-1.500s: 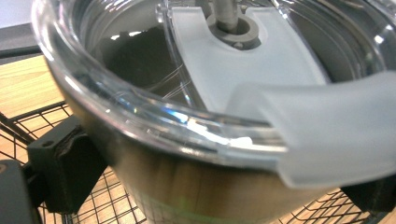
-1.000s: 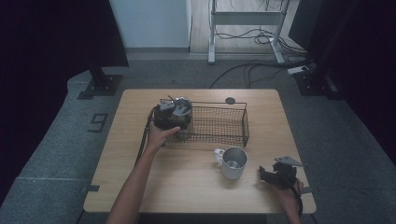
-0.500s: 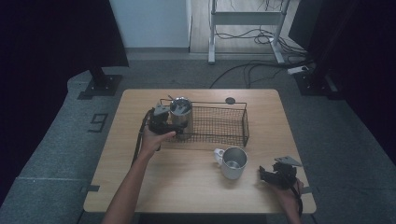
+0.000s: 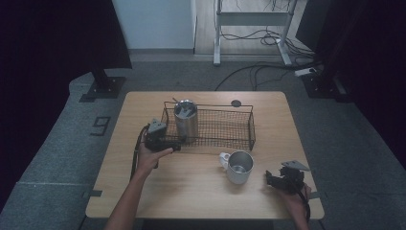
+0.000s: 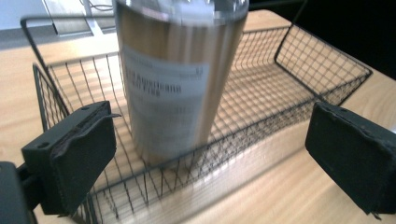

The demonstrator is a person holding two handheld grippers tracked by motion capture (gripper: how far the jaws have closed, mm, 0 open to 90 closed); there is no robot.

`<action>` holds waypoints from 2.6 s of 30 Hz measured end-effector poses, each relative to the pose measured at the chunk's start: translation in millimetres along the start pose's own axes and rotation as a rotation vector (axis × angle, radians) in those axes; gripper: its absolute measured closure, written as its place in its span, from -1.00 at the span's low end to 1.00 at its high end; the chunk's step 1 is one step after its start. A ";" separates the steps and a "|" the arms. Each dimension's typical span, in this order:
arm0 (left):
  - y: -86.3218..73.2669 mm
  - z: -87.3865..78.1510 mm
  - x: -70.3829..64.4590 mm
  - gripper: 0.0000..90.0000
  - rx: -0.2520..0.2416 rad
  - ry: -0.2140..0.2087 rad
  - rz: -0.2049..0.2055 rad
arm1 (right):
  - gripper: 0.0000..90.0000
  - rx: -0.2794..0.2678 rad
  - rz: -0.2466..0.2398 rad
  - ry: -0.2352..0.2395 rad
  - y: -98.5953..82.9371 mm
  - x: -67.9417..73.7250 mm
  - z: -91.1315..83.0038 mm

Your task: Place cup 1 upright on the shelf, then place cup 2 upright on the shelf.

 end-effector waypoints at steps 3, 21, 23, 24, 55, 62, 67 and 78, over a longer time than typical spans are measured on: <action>-15.2 -3.8 -4.3 -0.94 -0.002 -0.020 -0.001 | -0.71 0.000 0.000 0.000 0.0 0.0 0.0; -82.0 2.3 -17.1 -0.88 0.081 -0.024 -0.011 | -0.71 0.000 0.000 0.000 0.0 0.1 0.0; -84.4 4.4 -17.8 -0.88 0.090 -0.019 -0.007 | -0.71 0.000 0.000 0.000 0.1 0.1 0.0; -84.4 4.4 -17.8 -0.87 0.090 -0.019 -0.007 | -0.71 0.000 0.000 0.000 0.1 0.1 0.0; -103.7 8.1 -16.4 -0.85 0.112 -0.011 -0.029 | -0.69 -0.155 -0.022 0.154 0.2 19.0 -44.5; -104.6 9.6 -16.0 -0.85 0.121 -0.008 -0.027 | -0.70 -0.177 -0.080 0.183 2.3 34.6 -54.8; -104.9 8.4 -15.9 -0.85 0.121 -0.011 -0.031 | -0.70 -0.200 -0.099 0.217 3.8 44.8 -63.8; -105.5 7.4 -14.0 -0.83 0.121 -0.006 -0.042 | -0.70 -0.234 -0.145 0.263 5.6 61.3 -71.1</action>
Point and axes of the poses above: each handheld gripper's, and its own axes: z roughly forward along the jaws, y roughly out of its top, x roughly to its left, the point moved 2 cm from there along z, roughly forward along the jaws, and after that the axes turned 15 degrees about x, right-handed, at the moved point
